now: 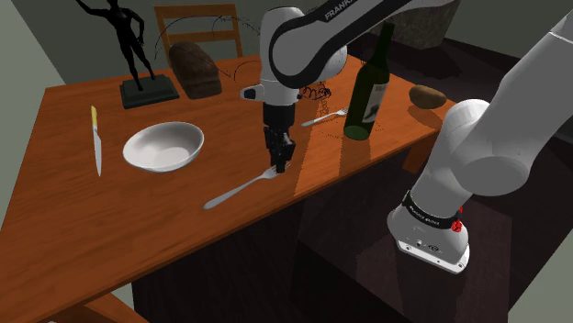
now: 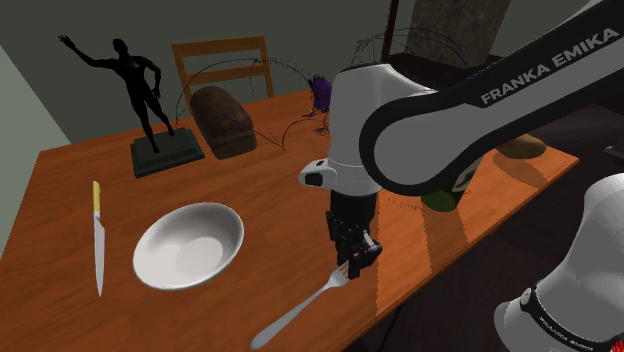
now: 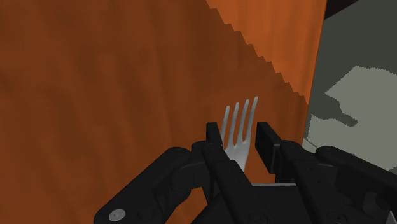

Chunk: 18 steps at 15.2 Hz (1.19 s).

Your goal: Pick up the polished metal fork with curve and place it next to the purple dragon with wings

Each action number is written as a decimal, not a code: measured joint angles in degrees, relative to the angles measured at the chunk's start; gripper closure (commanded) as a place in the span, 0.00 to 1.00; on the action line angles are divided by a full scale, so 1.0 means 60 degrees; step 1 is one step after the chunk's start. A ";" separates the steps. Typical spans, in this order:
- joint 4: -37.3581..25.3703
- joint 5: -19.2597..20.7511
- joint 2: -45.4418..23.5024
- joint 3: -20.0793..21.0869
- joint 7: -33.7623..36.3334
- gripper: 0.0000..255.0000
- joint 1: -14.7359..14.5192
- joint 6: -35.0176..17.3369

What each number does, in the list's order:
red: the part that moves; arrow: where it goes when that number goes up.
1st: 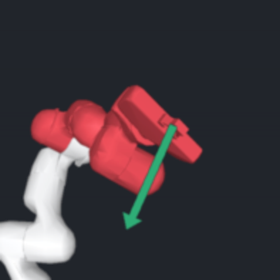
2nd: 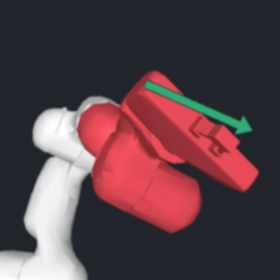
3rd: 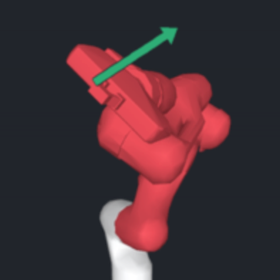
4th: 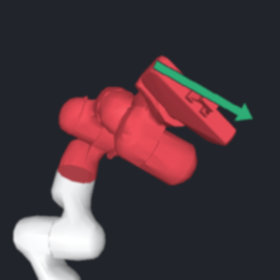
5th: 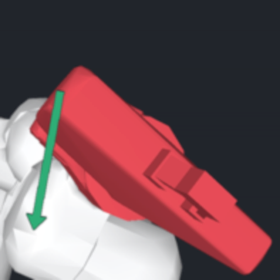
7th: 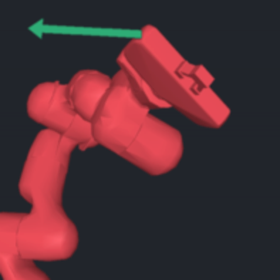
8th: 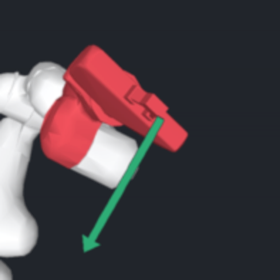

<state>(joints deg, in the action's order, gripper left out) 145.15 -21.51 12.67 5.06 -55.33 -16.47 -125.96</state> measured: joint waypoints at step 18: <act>-0.0704 0.0364 0.0578 -0.0218 0.0159 0.00 0.0211 0.1310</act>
